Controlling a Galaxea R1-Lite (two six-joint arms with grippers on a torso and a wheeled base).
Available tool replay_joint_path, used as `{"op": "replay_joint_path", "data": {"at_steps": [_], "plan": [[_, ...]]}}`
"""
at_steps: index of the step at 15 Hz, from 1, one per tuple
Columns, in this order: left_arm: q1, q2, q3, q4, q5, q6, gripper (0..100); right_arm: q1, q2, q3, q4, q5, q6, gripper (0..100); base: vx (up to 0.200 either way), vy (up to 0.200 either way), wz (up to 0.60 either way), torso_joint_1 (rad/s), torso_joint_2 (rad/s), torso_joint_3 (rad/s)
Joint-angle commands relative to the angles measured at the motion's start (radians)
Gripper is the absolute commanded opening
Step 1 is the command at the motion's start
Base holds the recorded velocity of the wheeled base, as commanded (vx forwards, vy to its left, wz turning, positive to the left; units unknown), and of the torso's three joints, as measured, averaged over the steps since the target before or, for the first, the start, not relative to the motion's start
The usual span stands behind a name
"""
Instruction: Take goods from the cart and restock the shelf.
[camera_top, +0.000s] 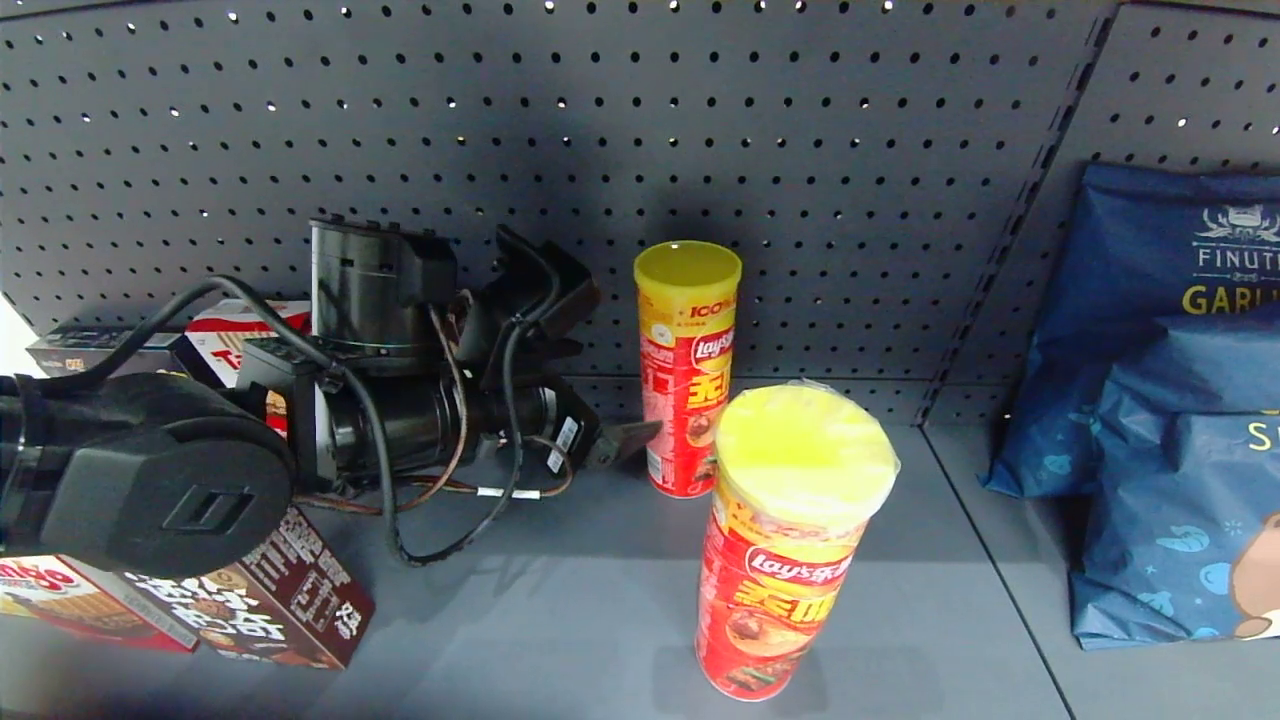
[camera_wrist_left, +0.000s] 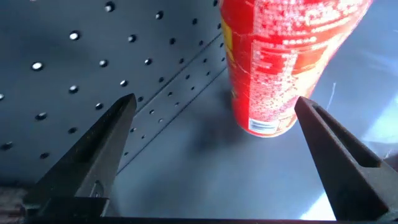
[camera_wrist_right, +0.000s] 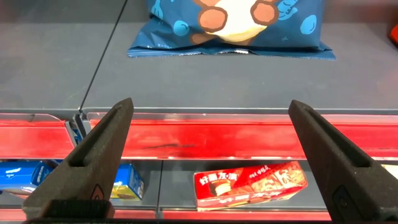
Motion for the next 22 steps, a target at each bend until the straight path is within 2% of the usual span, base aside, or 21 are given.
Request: {"op": "replay_joint_path", "data": {"at_steps": [1, 5, 10, 18, 22], "plan": [[0.003, -0.009, 0.0, -0.001, 0.016, -0.005, 100, 0.0, 0.002, 0.0, -0.001, 0.0, 0.0, 100, 0.0, 0.0, 0.0, 0.0, 0.0, 0.0], [0.011, -0.003, -0.024, -0.001, 0.066, -0.008, 100, 0.0, 0.002, 0.0, -0.001, 0.0, 0.0, 100, 0.0, 0.0, 0.0, 0.0, 0.0, 0.0], [0.011, 0.038, -0.096, -0.001, 0.092, -0.013, 100, 0.0, 0.002, 0.0, -0.001, 0.0, 0.0, 100, 0.0, 0.0, 0.0, 0.0, 0.0, 0.0], [0.008, -0.068, 0.037, 0.001, 0.094, -0.002, 100, 0.0, 0.002, 0.0, -0.001, 0.0, 0.0, 100, 0.0, 0.0, 0.0, 0.0, 0.0, 0.0], [-0.003, -0.074, 0.035, 0.001, 0.094, -0.003, 100, 0.0, 0.002, 0.0, -0.001, 0.0, 0.0, 100, 0.0, 0.0, 0.0, 0.0, 0.0, 0.0]]}}
